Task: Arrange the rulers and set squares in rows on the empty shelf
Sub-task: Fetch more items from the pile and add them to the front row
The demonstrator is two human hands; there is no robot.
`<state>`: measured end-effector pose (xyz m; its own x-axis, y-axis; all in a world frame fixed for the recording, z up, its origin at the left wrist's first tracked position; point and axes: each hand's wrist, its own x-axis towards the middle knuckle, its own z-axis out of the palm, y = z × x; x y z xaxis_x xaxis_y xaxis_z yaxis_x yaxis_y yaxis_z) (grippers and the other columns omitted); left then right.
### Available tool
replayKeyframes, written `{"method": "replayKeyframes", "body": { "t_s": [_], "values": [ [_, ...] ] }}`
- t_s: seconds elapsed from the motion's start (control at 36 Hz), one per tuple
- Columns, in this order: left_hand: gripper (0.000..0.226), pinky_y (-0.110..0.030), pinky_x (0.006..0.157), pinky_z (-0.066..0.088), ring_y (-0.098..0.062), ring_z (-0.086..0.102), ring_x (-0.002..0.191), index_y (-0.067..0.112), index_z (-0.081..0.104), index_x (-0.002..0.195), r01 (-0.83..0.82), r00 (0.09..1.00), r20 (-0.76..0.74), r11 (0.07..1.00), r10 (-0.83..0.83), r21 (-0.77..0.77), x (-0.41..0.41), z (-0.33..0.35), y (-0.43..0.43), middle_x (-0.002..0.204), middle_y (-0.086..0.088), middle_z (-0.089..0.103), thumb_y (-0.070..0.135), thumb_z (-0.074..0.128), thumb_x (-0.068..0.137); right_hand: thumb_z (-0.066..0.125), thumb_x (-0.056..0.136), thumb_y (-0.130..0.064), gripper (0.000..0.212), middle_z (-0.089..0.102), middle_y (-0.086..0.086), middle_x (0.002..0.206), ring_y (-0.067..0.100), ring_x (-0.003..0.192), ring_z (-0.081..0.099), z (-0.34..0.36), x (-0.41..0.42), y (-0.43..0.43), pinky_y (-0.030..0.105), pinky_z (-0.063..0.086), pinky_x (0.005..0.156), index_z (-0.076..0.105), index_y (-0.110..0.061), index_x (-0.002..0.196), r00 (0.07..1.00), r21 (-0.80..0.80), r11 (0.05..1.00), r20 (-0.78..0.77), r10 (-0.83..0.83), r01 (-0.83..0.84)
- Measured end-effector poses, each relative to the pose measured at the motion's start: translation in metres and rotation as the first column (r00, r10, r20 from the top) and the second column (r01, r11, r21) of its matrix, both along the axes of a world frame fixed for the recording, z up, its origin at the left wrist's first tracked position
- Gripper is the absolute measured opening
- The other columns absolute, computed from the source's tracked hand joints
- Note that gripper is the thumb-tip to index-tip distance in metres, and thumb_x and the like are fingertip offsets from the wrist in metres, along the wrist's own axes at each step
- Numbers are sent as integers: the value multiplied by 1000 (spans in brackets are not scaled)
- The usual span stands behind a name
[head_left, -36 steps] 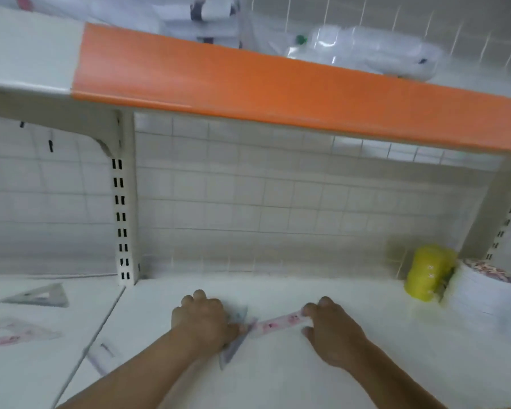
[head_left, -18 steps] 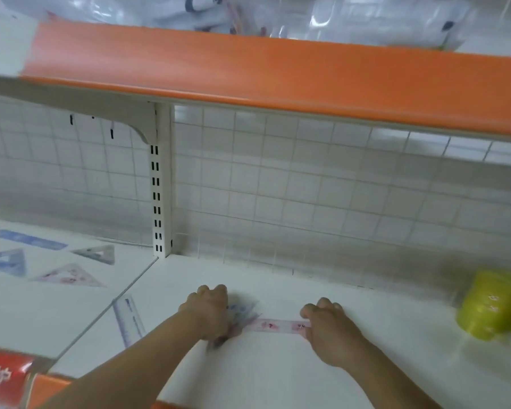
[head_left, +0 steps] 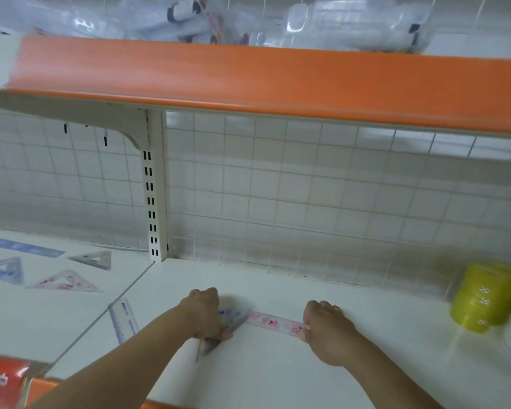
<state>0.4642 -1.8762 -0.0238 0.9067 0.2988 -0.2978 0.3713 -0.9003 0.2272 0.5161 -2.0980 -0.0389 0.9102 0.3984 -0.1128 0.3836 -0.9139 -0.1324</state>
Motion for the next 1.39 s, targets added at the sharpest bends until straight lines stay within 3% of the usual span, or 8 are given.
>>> {"method": "replayKeyframes", "body": {
  "t_s": [0.42,0.56,0.72,0.83,0.97,1.14,1.28,1.39],
  "values": [
    [53,-28,88,47,-17,42,91,19,54,124,117,992,32,992,-119,53,-4,5,4,122,-6,49,47,66,81,42,95,-13,29,30,0,100,20,87,39,-3,-3,-3,28,37,75,46,-24,122,997,6,1000,78,-2,1],
    [42,-28,82,42,-23,55,111,24,47,124,173,983,37,970,-182,171,-7,2,8,121,-1,55,44,56,89,37,90,-5,43,34,0,98,19,89,36,-2,-1,-3,29,34,74,46,-23,128,998,-25,999,46,33,-32],
    [45,-33,92,43,-30,52,115,16,38,135,217,976,-13,972,-216,94,-9,-1,7,127,-12,41,39,45,97,36,95,-14,8,33,-1,88,20,92,35,-3,-3,0,29,34,78,34,-20,99,1000,-57,998,20,18,-17],
    [55,-29,83,43,-27,54,107,16,38,129,210,978,-18,973,-209,101,-11,1,8,124,-12,41,44,61,87,37,100,-38,18,34,1,96,21,94,39,-3,-5,1,30,32,77,33,-20,95,1000,-38,999,3,25,-24],
    [58,-31,86,47,-26,55,104,12,40,125,177,983,23,976,-181,130,-10,0,14,119,-12,46,36,68,80,41,99,-35,16,46,2,103,22,99,48,-3,-6,0,31,35,76,41,-20,106,999,35,999,10,31,-32],
    [32,-22,58,39,-17,46,71,9,40,110,127,980,141,986,-141,109,-10,4,19,100,-6,36,13,60,84,46,97,-32,19,45,-2,97,19,87,44,-2,-6,1,29,38,74,39,-18,109,997,134,990,73,23,-33],
    [62,-33,100,43,-26,47,122,7,24,141,188,972,144,982,-186,0,-14,3,16,135,-11,41,28,55,91,44,98,-32,27,37,-3,99,19,101,45,-1,-6,4,29,37,80,45,-20,121,989,88,994,141,54,-67],
    [55,-21,72,42,-18,49,97,9,27,136,200,965,188,976,-181,-88,-17,0,15,132,-6,46,24,56,91,40,99,-32,25,35,-4,98,17,94,39,-2,-6,6,29,34,79,49,-22,121,978,37,996,197,67,-76]
  ]
}}
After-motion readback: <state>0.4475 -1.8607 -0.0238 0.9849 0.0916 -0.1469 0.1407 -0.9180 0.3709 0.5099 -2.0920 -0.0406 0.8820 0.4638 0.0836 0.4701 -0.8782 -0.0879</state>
